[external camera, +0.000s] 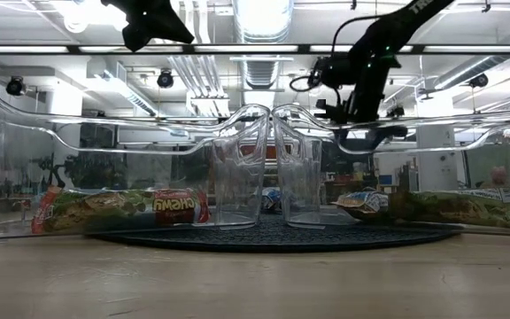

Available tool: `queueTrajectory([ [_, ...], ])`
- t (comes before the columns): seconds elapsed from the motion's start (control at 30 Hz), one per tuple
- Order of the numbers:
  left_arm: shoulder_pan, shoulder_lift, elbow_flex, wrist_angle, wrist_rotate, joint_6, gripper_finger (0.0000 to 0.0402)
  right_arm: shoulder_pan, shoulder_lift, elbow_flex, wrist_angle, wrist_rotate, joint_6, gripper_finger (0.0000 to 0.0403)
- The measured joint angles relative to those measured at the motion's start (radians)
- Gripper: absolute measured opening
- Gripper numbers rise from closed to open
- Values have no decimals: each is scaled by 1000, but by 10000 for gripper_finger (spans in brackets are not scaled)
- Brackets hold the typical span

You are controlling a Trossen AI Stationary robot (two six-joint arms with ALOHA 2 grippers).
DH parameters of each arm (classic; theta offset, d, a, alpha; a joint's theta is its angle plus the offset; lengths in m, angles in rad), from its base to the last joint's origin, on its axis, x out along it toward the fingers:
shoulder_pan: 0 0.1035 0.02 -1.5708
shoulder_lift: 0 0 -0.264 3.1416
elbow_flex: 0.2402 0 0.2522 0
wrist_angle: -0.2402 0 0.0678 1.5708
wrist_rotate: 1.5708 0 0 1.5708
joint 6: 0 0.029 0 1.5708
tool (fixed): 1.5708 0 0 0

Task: Pick and place Granola Bars by type
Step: Put the yellow granola bar into the right transparent bin

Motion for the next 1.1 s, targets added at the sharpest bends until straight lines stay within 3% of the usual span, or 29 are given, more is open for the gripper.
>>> queueTrajectory([
  [1.1,0,0,0,0,1,-31,0,-24,225,0,79,-40,105,226],
])
